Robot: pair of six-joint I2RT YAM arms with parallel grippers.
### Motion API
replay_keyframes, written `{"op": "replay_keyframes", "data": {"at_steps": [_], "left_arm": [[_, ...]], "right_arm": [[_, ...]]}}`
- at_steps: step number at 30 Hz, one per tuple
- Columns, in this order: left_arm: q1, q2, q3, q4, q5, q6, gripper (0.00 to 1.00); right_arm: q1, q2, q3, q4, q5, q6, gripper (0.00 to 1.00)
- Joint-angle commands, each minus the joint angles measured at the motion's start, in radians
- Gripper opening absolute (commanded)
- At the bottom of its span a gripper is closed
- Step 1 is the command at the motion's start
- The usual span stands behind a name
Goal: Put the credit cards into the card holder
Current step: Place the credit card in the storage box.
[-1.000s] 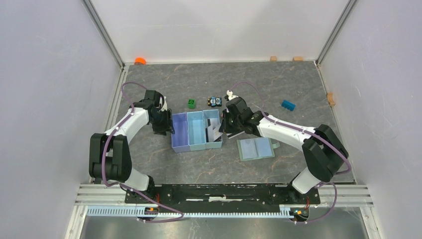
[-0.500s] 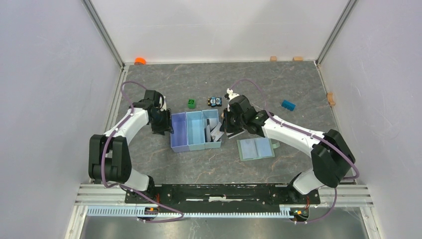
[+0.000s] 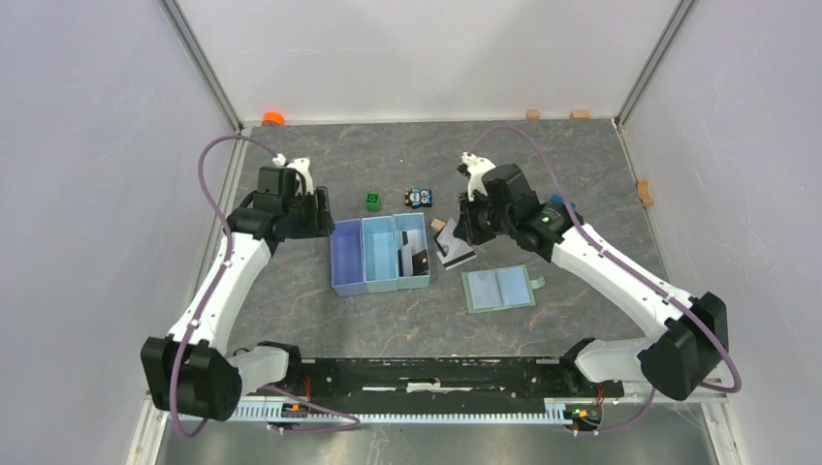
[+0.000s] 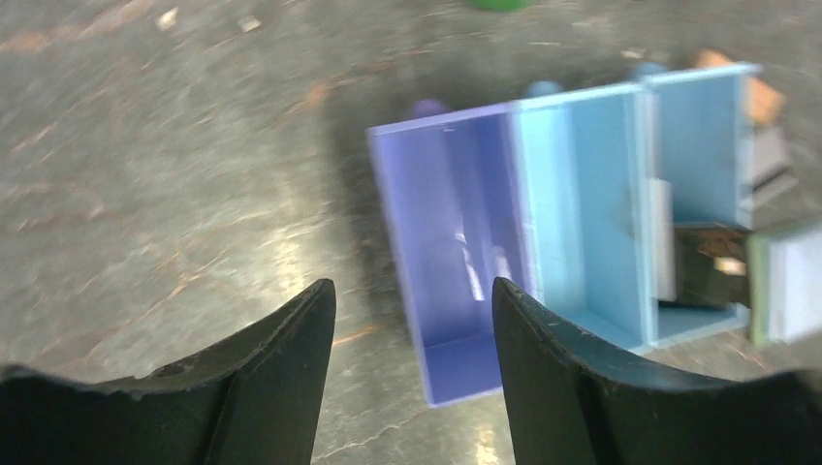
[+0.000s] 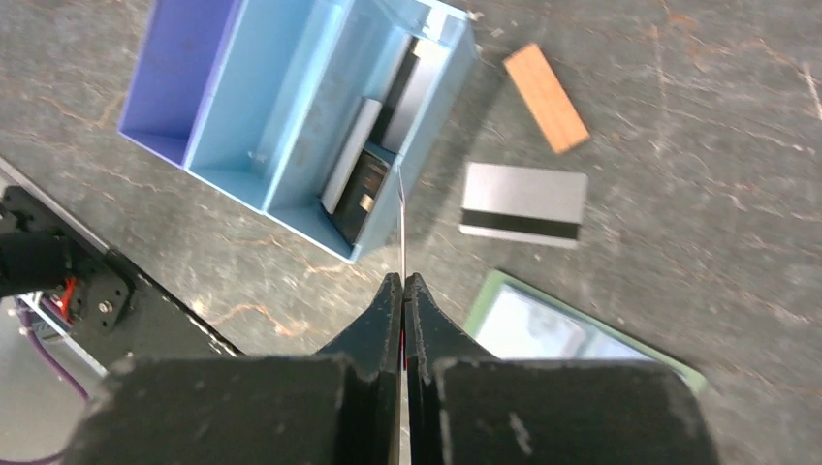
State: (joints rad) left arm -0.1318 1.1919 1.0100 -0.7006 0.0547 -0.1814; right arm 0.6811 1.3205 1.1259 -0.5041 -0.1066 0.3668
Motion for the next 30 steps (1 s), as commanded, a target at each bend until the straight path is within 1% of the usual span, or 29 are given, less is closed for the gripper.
{"op": "replay_keyframes", "data": {"at_steps": [1,3,5,7,9,10,12,15,20,22,24,25,27,29,30], "left_arm": [[-0.147,-0.039,0.076,0.032,0.133,0.063,0.67],[-0.279,-0.032,0.084,0.062,0.221,0.069,0.68],[-0.374,-0.031,0.073,0.119,0.343,0.064,0.68],[-0.438,-0.033,0.044,0.202,0.499,0.045,0.71],[-0.473,-0.022,0.008,0.298,0.695,0.010,0.75],[-0.490,-0.012,-0.007,0.327,0.768,-0.001,0.76],[-0.530,0.016,-0.020,0.344,0.845,0.002,0.77],[-0.586,0.056,-0.022,0.303,0.854,0.047,0.80],[-0.642,0.076,-0.033,0.282,0.830,0.078,0.81],[-0.656,0.081,-0.034,0.282,0.832,0.079,0.80],[-0.660,0.081,-0.037,0.279,0.828,0.081,0.78],[-0.660,0.080,-0.036,0.269,0.803,0.087,0.77],[-0.660,0.061,-0.033,0.236,0.692,0.114,0.79],[-0.655,0.028,-0.033,0.209,0.516,0.123,0.82],[-0.646,0.012,-0.030,0.194,0.437,0.129,0.82]], "right_arm": [[-0.087,-0.071,0.007,-0.144,-0.137,-0.190,0.00],[-0.099,-0.101,-0.003,-0.179,-0.200,-0.248,0.00],[-0.100,-0.129,-0.013,-0.213,-0.289,-0.304,0.00],[-0.100,-0.156,-0.026,-0.233,-0.399,-0.331,0.00],[-0.100,-0.183,-0.055,-0.224,-0.512,-0.336,0.00],[-0.100,-0.197,-0.079,-0.205,-0.573,-0.334,0.00],[-0.098,-0.218,-0.131,-0.163,-0.673,-0.320,0.00],[-0.095,-0.219,-0.168,-0.139,-0.769,-0.309,0.00],[-0.089,-0.225,-0.175,-0.080,-0.855,-0.282,0.00],[-0.088,-0.223,-0.166,-0.070,-0.865,-0.278,0.00],[-0.087,-0.215,-0.153,-0.069,-0.841,-0.276,0.00],[-0.087,-0.208,-0.144,-0.072,-0.817,-0.275,0.00],[-0.087,-0.188,-0.124,-0.074,-0.737,-0.265,0.00],[-0.088,-0.154,-0.111,-0.056,-0.639,-0.230,0.00],[-0.088,-0.137,-0.114,-0.031,-0.618,-0.201,0.00]]}}
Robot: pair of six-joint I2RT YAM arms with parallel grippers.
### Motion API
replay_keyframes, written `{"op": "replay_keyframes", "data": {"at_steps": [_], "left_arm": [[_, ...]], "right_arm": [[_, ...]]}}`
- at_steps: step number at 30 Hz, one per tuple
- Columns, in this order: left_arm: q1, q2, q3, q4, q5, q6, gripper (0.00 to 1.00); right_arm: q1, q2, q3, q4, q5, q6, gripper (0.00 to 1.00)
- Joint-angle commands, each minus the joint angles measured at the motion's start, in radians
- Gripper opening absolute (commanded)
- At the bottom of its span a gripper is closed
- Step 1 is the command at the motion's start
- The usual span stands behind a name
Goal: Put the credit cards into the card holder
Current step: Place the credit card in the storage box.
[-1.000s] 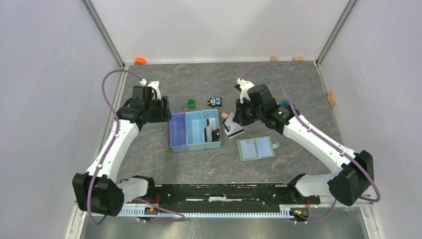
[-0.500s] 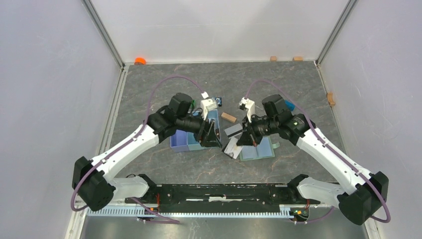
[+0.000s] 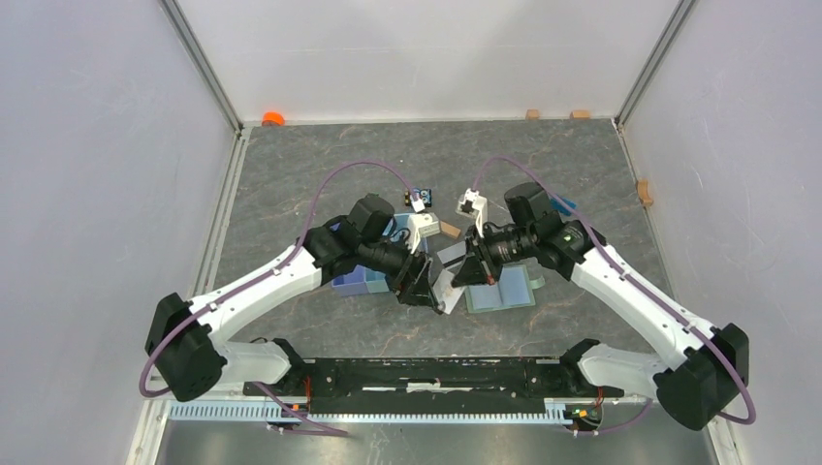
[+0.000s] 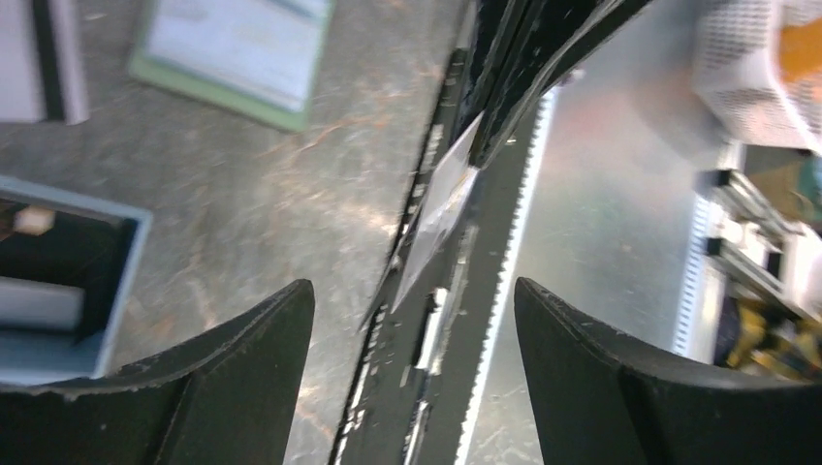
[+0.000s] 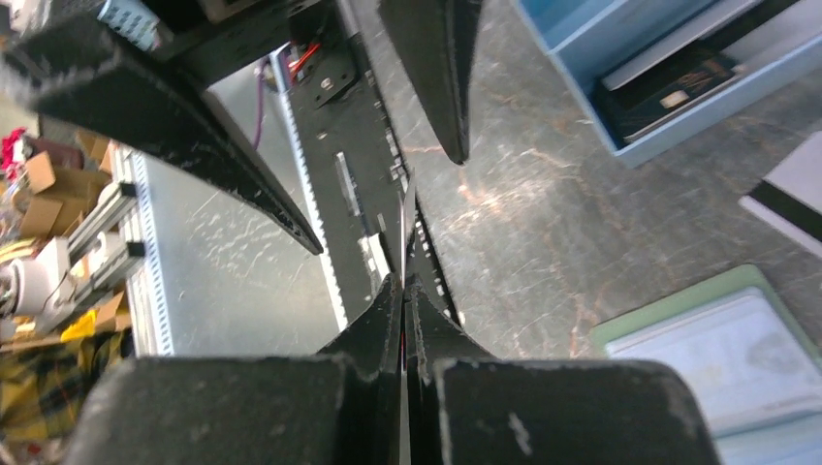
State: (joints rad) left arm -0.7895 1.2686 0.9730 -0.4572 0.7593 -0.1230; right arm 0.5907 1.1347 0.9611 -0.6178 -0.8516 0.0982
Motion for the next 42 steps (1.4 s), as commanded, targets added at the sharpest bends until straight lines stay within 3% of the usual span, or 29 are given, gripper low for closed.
{"op": "replay_keyframes", "data": {"at_steps": [1,3,6,11,17,23,30,36,42], "left_arm": [[0.030,-0.076,0.009,-0.063,-0.322,0.069,0.84],[0.084,-0.094,0.005,-0.063,-0.376,0.046,0.87],[0.193,-0.104,-0.017,-0.028,-0.270,0.018,0.87],[0.335,-0.090,-0.012,-0.030,-0.247,-0.026,0.88],[0.478,-0.113,-0.077,0.148,-0.074,-0.196,0.88],[0.580,-0.163,-0.191,0.523,0.157,-0.441,0.85],[0.579,-0.177,-0.190,0.606,0.309,-0.476,0.85],[0.551,-0.157,-0.176,0.636,0.357,-0.492,0.62],[0.538,-0.155,-0.217,0.767,0.354,-0.579,0.40]], "right_arm": [[0.003,0.069,0.042,0.125,0.135,0.095,0.00],[0.005,0.107,0.019,0.229,0.130,0.168,0.00],[0.015,0.158,0.018,0.336,0.151,0.217,0.00],[0.014,0.254,0.106,0.372,0.278,0.268,0.00],[0.000,0.301,0.132,0.506,0.303,0.402,0.00],[-0.060,0.232,0.112,0.658,0.184,0.504,0.00],[-0.075,0.179,0.084,0.824,0.040,0.619,0.00],[-0.075,0.153,0.067,0.870,-0.002,0.654,0.00],[-0.075,0.148,0.068,0.873,-0.010,0.661,0.00]]}}
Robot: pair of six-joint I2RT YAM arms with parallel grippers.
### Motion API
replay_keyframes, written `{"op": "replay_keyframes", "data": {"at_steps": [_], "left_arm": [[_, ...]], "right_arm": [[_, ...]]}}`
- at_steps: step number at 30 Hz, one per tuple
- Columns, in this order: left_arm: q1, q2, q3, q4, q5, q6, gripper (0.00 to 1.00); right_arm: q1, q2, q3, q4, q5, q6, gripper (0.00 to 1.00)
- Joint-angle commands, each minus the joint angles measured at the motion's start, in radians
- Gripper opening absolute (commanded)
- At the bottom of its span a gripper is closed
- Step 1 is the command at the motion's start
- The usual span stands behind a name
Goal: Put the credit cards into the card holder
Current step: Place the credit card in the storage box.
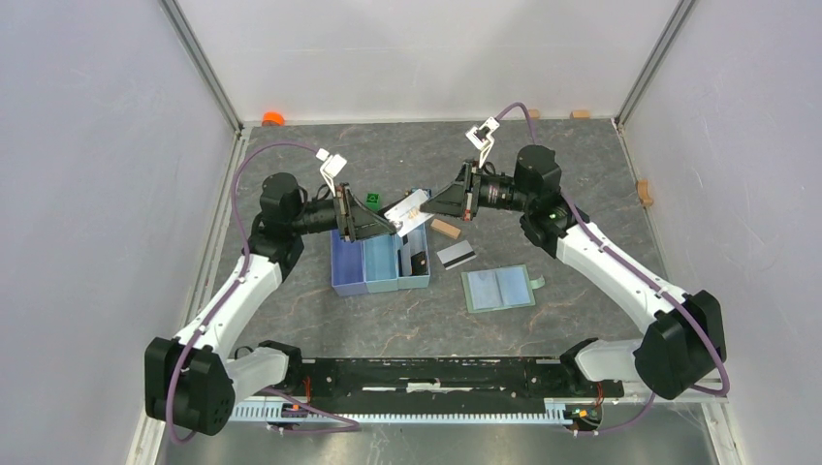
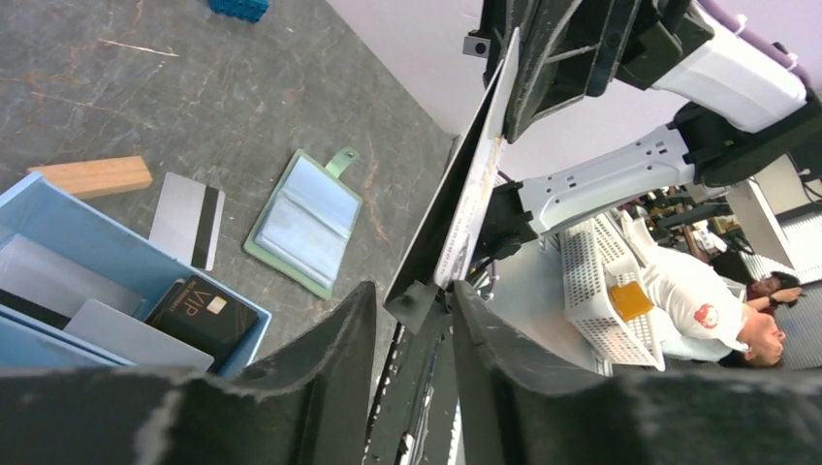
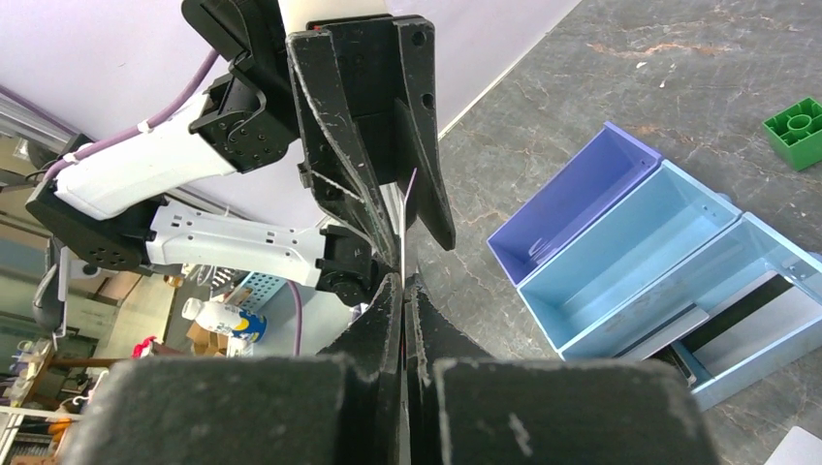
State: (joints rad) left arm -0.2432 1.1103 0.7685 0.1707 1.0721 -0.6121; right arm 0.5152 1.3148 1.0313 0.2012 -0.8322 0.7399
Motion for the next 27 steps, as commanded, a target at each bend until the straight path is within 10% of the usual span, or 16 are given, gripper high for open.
{"op": "replay_keyframes", "data": {"at_steps": [1,5,20,27], "left_arm": [[-0.011,0.005,-0.019,0.162,0.043,-0.105,0.35],[-0.019,0.013,-0.032,0.193,0.052,-0.123,0.24],[-0.019,0.011,-0.059,0.194,0.125,-0.119,0.35],[-0.019,0.009,-0.062,0.193,0.131,-0.111,0.12]], "right_arm": [[0.000,-0.031,-0.004,0.054,-0.030,0.019,0.00],[0.000,-0.030,-0.007,0.053,-0.032,0.021,0.00],[-0.014,-0.023,-0.005,0.028,-0.035,0.012,0.00],[-0.015,-0.012,-0.002,0.015,-0.039,0.012,0.00]]}}
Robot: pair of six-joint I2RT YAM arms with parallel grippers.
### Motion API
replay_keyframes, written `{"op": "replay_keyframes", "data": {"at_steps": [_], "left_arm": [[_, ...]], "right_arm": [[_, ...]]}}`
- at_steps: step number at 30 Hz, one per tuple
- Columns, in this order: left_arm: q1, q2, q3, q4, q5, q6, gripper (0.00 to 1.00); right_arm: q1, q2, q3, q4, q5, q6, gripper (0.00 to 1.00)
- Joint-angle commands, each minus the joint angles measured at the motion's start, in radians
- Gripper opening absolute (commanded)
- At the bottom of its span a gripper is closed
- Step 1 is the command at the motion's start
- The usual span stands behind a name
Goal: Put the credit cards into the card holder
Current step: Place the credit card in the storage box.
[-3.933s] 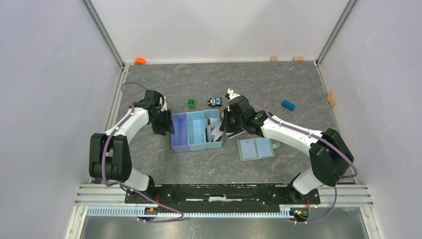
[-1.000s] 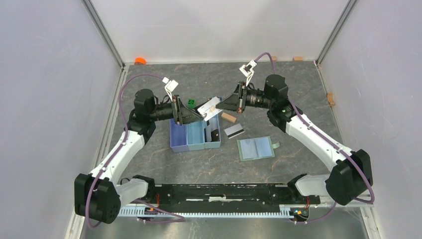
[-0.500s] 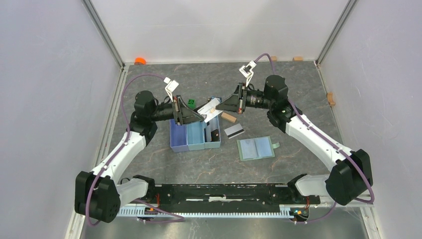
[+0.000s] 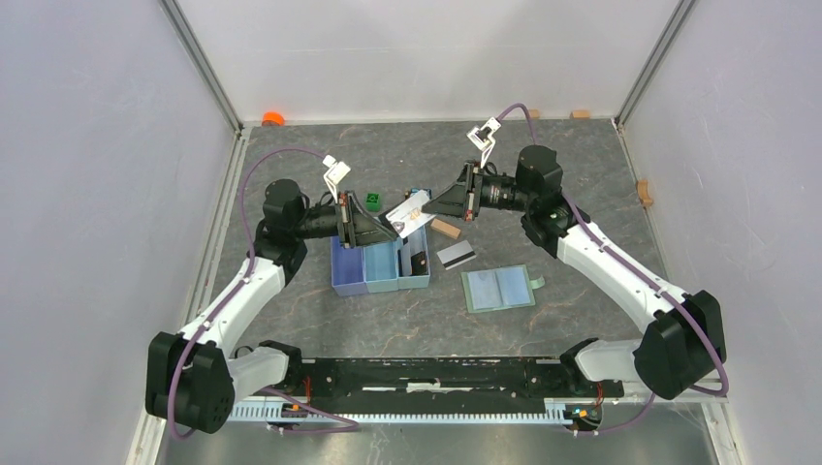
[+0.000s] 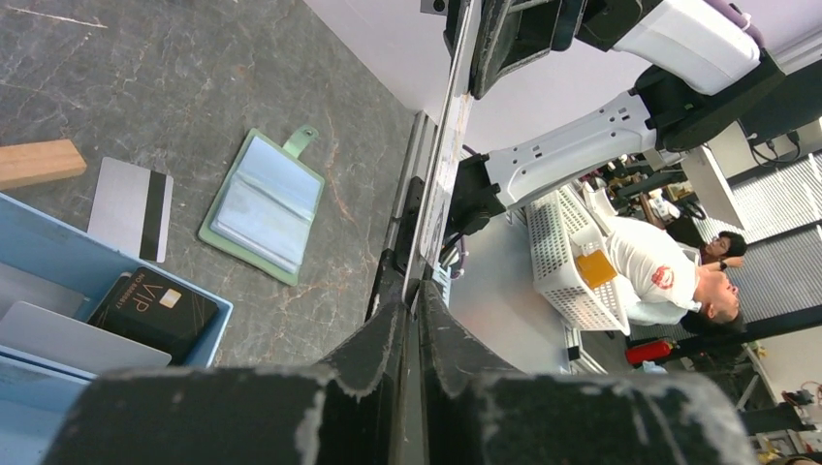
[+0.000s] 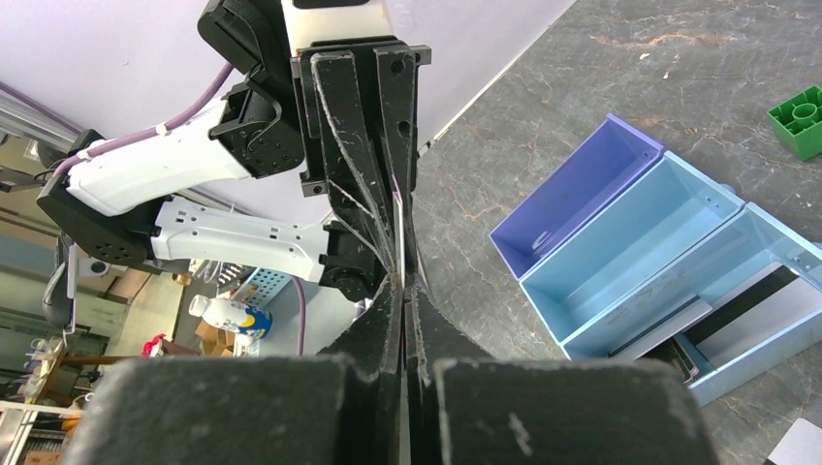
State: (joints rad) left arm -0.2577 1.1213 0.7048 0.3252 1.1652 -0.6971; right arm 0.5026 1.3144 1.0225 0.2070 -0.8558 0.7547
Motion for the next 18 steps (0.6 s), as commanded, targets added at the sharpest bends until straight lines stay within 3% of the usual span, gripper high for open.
{"op": "replay_keyframes", "data": {"at_steps": [1,4,8,15,18], "left_arm": [[-0.005,-0.002,0.002,0.039,0.034,-0.024,0.11],[-0.005,-0.005,0.002,0.041,0.022,-0.019,0.02],[-0.004,-0.017,-0.010,0.032,-0.016,-0.001,0.02],[-0.003,-0.026,0.010,-0.099,-0.032,0.090,0.02],[-0.003,-0.012,0.044,-0.251,-0.093,0.190,0.02]], "right_arm": [[-0.002,-0.009,0.005,0.005,-0.017,-0.005,0.00],[-0.004,-0.009,0.009,-0.012,-0.011,-0.021,0.00],[-0.020,-0.010,0.016,-0.054,-0.002,-0.048,0.00],[-0.081,-0.042,0.008,-0.072,-0.013,-0.074,0.00],[-0.095,-0.047,0.012,-0.091,-0.018,-0.091,0.00]]}}
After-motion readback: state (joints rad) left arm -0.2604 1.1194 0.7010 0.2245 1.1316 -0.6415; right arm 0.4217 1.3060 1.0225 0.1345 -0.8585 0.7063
